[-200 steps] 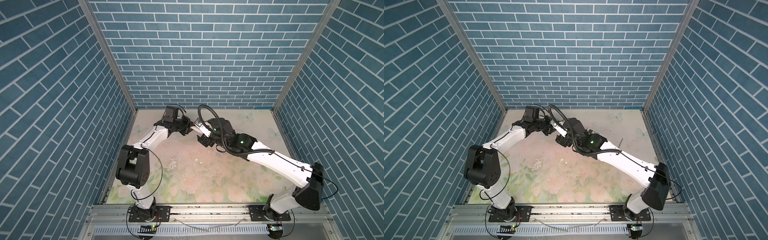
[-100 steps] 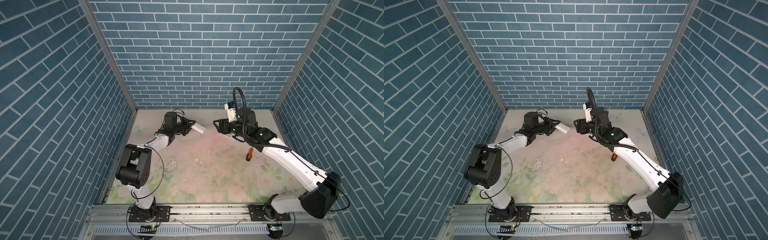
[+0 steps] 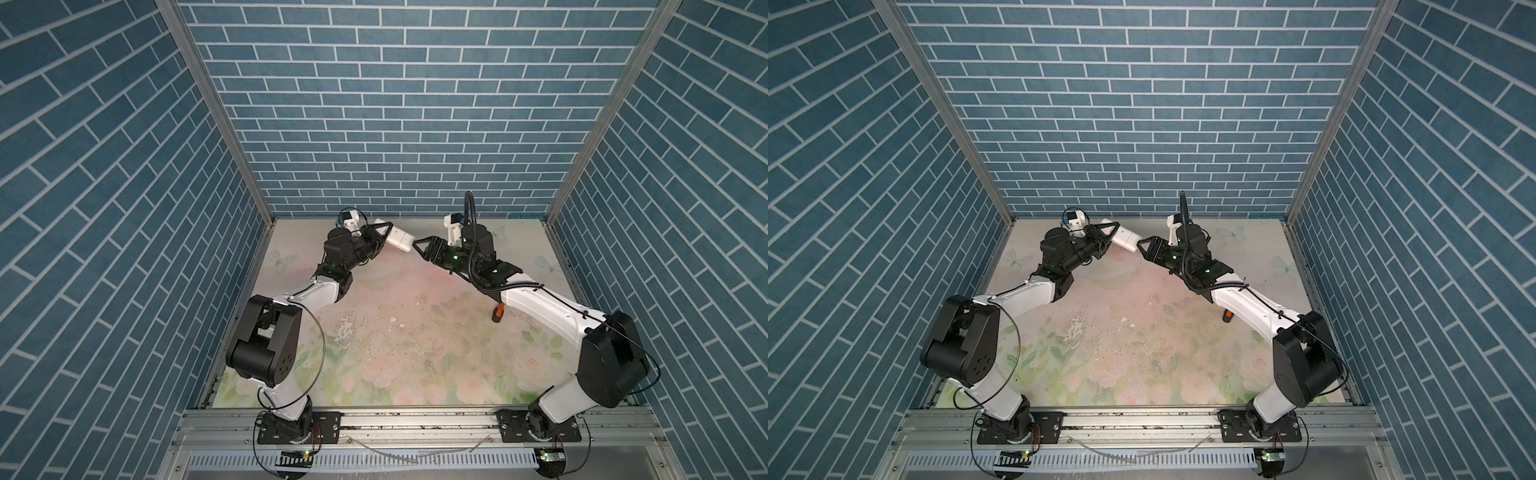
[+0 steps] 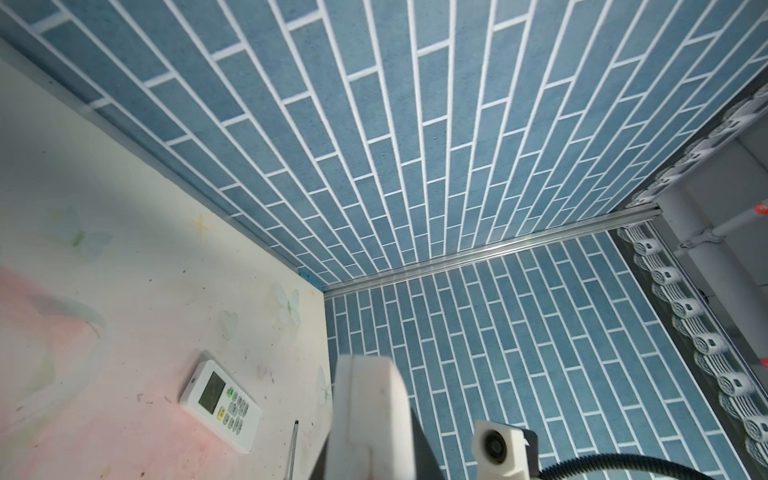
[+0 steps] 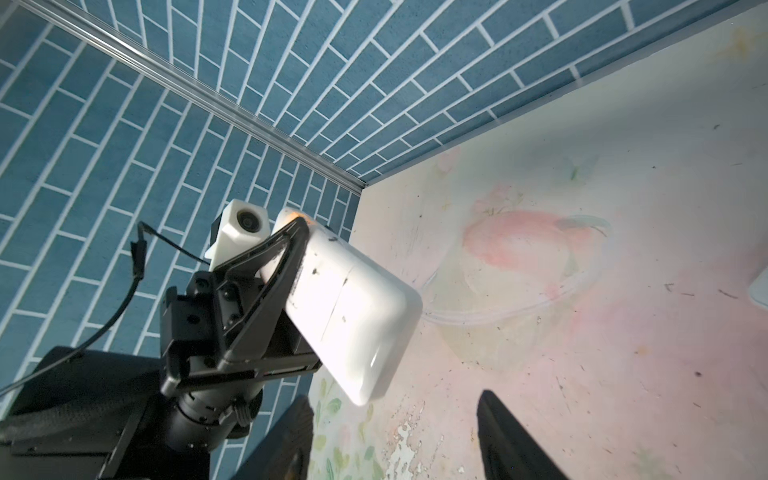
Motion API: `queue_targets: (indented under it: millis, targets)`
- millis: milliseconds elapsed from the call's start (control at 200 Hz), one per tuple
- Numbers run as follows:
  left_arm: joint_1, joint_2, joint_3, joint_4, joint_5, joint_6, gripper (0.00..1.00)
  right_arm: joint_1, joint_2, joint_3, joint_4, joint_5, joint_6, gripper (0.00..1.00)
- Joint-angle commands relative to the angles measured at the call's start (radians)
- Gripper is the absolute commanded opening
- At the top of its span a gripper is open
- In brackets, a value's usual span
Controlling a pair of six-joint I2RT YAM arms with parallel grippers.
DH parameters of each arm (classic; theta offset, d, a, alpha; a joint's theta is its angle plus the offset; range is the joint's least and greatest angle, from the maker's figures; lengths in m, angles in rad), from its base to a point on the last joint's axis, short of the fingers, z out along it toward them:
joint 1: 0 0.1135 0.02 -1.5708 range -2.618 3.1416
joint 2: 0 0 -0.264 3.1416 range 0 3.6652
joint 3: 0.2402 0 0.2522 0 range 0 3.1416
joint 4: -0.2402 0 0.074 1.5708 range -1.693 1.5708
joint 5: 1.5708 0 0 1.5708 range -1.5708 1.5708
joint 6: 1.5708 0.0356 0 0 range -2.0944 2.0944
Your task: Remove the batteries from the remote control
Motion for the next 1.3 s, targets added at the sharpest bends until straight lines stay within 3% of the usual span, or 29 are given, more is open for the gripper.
queue_targets:
  millis: [0, 710, 1295]
  targets:
    - [-0.01, -0.028, -0.023, 0.116, -0.022, 0.001, 0.0, -0.005, 0.007, -0.01, 0.128, -0.038, 0.069, 0.63]
    - [-0.041, -0.021, -0.047, 0.249, -0.012, -0.028, 0.0, -0.005, 0.063, 0.03, 0.196, -0.075, 0.108, 0.57]
    - [-0.045, -0.027, -0.077, 0.293, -0.012, -0.036, 0.0, -0.005, 0.078, 0.051, 0.203, -0.091, 0.112, 0.4]
